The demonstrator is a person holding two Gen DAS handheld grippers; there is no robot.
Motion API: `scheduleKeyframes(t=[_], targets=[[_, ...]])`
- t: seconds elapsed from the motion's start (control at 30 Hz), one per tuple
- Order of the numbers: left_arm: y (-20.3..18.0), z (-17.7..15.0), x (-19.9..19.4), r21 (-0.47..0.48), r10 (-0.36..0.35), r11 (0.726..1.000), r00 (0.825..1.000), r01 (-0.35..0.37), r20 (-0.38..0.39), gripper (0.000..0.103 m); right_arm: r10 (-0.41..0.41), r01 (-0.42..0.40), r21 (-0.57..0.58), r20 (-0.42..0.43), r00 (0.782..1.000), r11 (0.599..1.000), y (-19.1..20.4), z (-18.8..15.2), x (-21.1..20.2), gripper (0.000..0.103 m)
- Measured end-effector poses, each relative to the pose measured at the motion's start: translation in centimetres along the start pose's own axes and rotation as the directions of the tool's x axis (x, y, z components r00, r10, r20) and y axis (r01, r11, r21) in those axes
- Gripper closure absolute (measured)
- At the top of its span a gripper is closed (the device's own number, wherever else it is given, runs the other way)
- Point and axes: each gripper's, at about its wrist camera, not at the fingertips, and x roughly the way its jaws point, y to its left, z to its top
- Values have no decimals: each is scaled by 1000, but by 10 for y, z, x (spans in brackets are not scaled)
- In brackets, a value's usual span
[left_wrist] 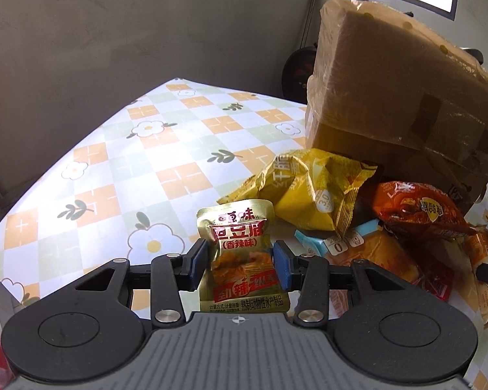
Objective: Organize snacks
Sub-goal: 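Lift both held snacks up and carry them over the box, then open both grippers to drop the snacks into the box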
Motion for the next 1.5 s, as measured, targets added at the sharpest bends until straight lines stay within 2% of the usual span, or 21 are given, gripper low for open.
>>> scheduleKeyframes(t=[0.33,0.43,0.57,0.83,0.93,1.0,1.07,1.23,1.4,1.5], targets=[[-9,26,-31,2,-15,1000,991,14,134,57,25,-16,-54,174,984,998,8,31,-40,65],[-20,35,-43,48,-10,999,980,1,196,57,52,-36,-74,224,973,997,14,43,-49,65],[-25,54,-56,53,-56,998,967,44,250,56,96,-67,-109,287,953,992,25,62,-61,65],[-43,115,-67,81,-145,989,915,124,377,56,182,-123,-168,404,896,978,38,127,-75,65],[-55,146,-64,91,-225,974,881,206,417,56,199,-134,-175,435,878,975,38,160,-73,65],[-70,164,-55,117,-250,968,868,221,430,56,209,-144,-175,445,871,974,36,184,-65,65],[-85,181,-46,137,-274,962,855,237,441,56,201,-133,-179,446,872,975,34,206,-54,65],[-129,219,-5,154,-348,937,841,312,413,56,124,-50,-185,416,901,981,31,249,-12,65],[-152,232,32,140,-370,929,865,343,337,56,25,50,-189,371,928,981,32,259,25,65],[-164,230,50,172,-352,934,886,313,302,55,-13,77,-180,336,942,981,31,255,41,65]])
